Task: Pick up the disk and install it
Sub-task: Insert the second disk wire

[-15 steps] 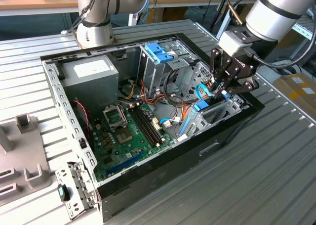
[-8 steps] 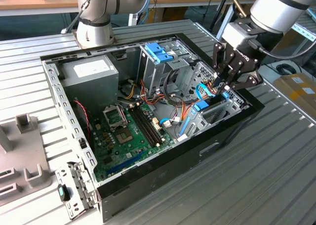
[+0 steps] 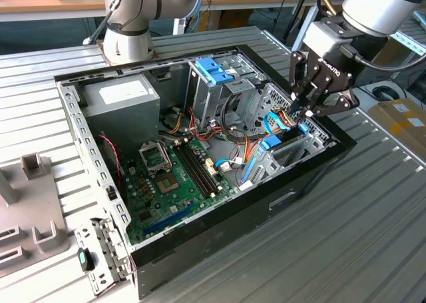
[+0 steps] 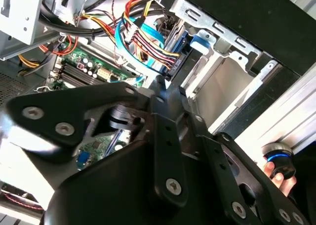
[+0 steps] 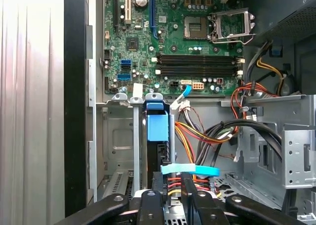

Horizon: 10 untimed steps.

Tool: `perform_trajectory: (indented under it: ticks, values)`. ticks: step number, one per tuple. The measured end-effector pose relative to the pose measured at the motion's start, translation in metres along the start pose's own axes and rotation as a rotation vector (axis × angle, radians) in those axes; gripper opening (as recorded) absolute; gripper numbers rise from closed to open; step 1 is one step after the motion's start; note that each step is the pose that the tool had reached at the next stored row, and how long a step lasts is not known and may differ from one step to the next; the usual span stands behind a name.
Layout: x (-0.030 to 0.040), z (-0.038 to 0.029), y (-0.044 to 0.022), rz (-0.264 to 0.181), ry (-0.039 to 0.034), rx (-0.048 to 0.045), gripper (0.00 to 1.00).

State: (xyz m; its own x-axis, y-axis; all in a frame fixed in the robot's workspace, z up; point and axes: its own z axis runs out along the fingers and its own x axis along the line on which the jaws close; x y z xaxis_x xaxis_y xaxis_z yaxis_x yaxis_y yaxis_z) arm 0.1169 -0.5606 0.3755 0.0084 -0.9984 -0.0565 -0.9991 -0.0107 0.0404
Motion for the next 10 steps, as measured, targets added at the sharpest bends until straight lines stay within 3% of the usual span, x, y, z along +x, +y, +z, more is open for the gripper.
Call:
perform_trajectory:
  ticks: [1,3,10]
  values:
    - [0.0000,-0.0001,-0.0020,-0.001,-0.0047,-0.0027,0.21]
    - [0.0001,0.0000,-0.0051,-0.001,-0.0067,-0.0065,0.11]
    - [0.0001,0.0001,-0.0084,-0.001,-0.0070,-0.0101,0.11]
